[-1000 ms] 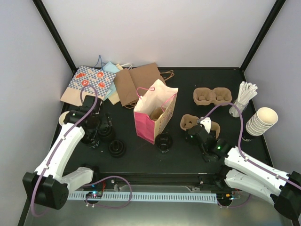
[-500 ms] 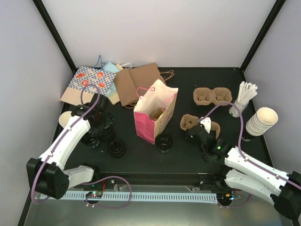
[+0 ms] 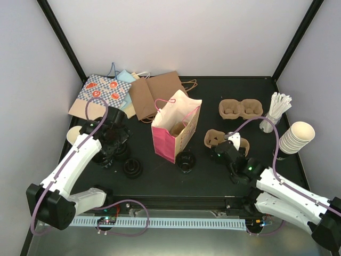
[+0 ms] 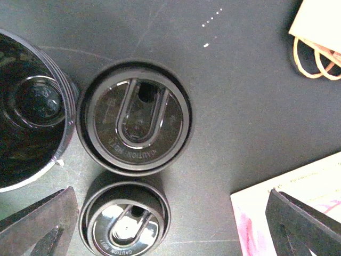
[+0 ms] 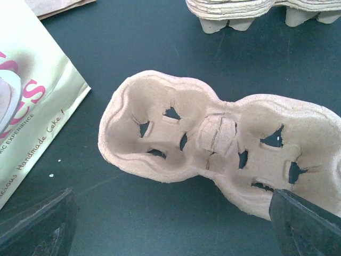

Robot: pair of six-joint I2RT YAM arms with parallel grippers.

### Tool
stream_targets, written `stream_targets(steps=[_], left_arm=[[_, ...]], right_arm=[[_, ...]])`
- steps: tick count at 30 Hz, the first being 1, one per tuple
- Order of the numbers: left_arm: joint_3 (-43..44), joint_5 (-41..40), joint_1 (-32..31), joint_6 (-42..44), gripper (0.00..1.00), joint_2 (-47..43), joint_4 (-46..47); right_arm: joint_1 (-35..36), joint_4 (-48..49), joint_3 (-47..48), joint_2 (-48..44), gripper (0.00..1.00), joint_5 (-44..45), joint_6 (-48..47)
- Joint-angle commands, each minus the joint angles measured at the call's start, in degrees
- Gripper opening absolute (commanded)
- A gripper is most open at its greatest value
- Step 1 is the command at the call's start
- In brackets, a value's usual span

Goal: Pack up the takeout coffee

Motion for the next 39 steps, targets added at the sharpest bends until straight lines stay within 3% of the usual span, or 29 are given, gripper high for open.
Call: stream_targets(steps=[1, 7, 15, 39], left_arm=[[0.0, 0.1, -3.2, -7.2, 0.99, 0.1, 0.2], [1.6, -3.8, -6.1, -15.0, 0.99, 3.7, -5.6], [0.7, -2.9, -8.8, -18.8, 0.99, 8.0, -4.4], [3.5, -9.0, -4.3, -18.3, 0.99, 14.1, -3.5]], right_arm=[[-0.3, 1.3, -0.1, -1.3, 1.00, 0.5, -0.3], [-0.3, 1.4, -0.4, -2.2, 1.00, 0.3, -0.4], [-0.3, 1.8, -0.7, -2.8, 1.00, -0.3, -0.8], [-0.3, 2.2, -0.9, -3.4, 1.00, -0.7, -1.2]])
